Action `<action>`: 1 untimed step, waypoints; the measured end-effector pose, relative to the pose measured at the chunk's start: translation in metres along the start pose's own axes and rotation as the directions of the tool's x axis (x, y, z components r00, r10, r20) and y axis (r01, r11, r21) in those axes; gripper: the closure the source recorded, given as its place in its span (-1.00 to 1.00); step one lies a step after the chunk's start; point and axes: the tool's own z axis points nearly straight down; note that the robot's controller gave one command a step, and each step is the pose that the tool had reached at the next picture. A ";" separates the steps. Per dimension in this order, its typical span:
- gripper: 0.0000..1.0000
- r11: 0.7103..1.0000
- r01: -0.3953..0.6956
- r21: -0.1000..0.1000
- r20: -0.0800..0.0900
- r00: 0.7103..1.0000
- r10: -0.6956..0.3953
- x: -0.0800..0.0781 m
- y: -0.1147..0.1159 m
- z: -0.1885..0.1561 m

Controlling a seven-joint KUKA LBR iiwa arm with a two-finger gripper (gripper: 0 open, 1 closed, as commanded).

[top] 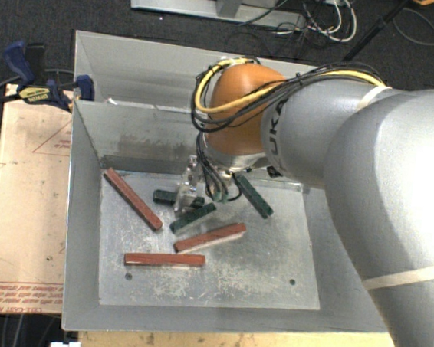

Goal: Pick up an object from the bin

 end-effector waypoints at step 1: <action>1.00 0.999 -0.036 0.007 -0.018 0.999 0.036 -0.014 0.000 -0.158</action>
Offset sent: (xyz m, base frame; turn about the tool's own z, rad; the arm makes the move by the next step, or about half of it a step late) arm 0.0000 0.0000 0.0000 0.0000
